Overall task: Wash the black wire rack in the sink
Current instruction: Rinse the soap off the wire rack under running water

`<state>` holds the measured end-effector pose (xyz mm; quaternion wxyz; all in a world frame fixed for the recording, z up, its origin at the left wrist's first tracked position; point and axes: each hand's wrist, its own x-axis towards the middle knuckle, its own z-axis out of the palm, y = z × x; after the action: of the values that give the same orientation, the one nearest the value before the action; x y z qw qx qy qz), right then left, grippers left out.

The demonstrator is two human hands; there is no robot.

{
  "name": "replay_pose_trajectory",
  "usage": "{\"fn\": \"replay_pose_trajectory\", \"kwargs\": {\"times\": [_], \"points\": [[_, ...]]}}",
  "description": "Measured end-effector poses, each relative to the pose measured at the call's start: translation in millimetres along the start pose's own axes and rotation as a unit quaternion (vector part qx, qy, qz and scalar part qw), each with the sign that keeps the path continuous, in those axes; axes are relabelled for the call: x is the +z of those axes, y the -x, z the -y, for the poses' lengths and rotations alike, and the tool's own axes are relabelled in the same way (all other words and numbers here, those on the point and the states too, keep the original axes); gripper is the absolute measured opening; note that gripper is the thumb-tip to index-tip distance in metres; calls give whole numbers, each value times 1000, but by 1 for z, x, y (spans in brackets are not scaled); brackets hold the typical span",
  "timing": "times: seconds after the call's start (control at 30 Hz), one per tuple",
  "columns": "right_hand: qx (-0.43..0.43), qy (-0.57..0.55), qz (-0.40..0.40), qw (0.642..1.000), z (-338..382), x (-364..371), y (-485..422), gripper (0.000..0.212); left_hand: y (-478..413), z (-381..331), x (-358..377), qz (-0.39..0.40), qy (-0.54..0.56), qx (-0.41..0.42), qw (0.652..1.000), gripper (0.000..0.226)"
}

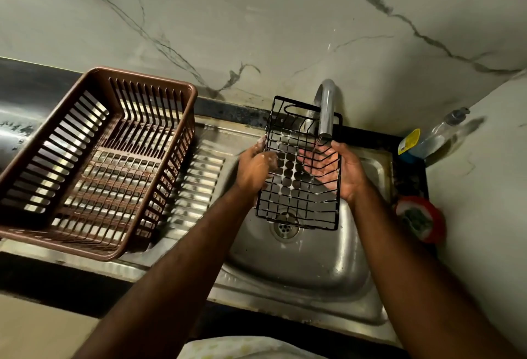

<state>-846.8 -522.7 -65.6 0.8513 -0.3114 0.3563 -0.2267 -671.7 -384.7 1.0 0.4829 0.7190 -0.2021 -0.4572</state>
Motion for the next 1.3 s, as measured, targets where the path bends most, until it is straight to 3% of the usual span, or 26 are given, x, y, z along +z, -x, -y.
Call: {"fn": "replay_pose_trajectory", "kwargs": {"times": [0.13,0.43,0.67,0.73,0.9,1.07,1.3], "points": [[3,52,3,999,4,1,2,98,-3,3,-1,7,31,-29,999,30],[-20,5,-28,999,7,5,-6,67,4,5,6,17,86,-88,992,23],[-8,-49,-68,996,3,8,-14,53,-1,-2,4,-3,105,-32,994,31],[2,-11,-84,996,2,10,-18,52,-1,-2,1,-13,102,-23,994,30],[39,99,-130,986,6,12,-22,50,-4,3,-5,-19,89,0,996,58],[31,135,-155,978,6,24,-20,47,-2,-3,1,-54,95,6,994,54],[22,93,-156,983,2,24,-17,84,1,-8,10,-103,23,33,994,61]]}}
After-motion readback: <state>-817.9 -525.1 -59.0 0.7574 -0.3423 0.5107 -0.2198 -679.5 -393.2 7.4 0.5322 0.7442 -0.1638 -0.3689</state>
